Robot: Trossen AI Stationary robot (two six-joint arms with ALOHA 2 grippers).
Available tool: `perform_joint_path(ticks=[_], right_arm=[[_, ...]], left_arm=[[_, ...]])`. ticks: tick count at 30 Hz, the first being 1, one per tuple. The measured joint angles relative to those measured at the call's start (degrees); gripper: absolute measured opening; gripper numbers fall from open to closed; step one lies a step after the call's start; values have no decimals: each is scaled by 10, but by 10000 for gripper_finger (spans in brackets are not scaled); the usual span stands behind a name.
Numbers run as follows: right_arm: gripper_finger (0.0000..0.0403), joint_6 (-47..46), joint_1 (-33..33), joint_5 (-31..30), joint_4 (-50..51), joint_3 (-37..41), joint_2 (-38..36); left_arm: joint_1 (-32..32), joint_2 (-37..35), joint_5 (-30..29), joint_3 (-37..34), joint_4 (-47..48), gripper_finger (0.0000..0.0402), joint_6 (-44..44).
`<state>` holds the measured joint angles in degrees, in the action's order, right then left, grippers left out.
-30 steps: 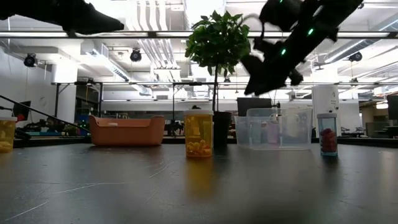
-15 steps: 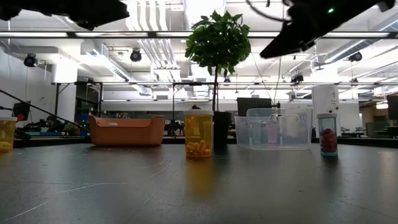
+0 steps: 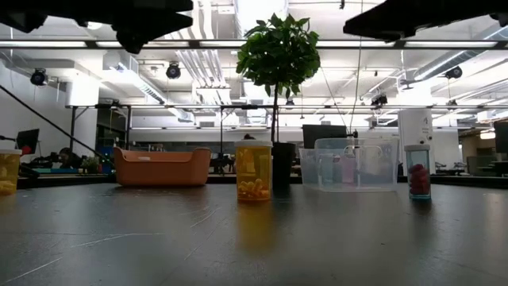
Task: Pick and place medicine bottles into bin by pill shape (circle, oval)
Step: Put the white tablet pill bottle into the orange bin
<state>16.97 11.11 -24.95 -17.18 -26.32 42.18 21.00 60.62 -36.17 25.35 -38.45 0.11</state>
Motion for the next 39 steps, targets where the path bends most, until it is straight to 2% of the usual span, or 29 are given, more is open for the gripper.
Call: perform_joint_path(ticks=[4, 6, 8, 15, 20, 24, 28, 34, 39], right_arm=[[192, 37, 0, -1, -17, 4, -28], [192, 36, 0, -1, -15, 4, -44], [192, 29, 0, -1, -13, 4, -55], [192, 41, 0, -1, -14, 5, -70], [192, 46, 0, -1, -11, -1, -65], [192, 45, 0, -2, -11, -2, -63], [192, 45, 0, -2, -9, -2, -63], [192, 45, 0, -2, -2, -2, -64], [192, 47, 0, -2, 4, -2, -64]], left_arm=[[0, 23, 0, 30, 11, 178, -41], [0, 20, 6, 55, 55, 178, -84], [0, 11, 24, 82, 155, 178, -170], [1, -3, 165, 207, 633, 178, -593], [8, 20, 248, 246, 825, 178, -800], [8, 31, 301, 248, 952, 178, -884], [8, 37, 322, 246, 1033, 178, -899], [23, 48, 462, 257, 981, 178, -944], [72, 86, 492, 300, 991, 178, -978]])
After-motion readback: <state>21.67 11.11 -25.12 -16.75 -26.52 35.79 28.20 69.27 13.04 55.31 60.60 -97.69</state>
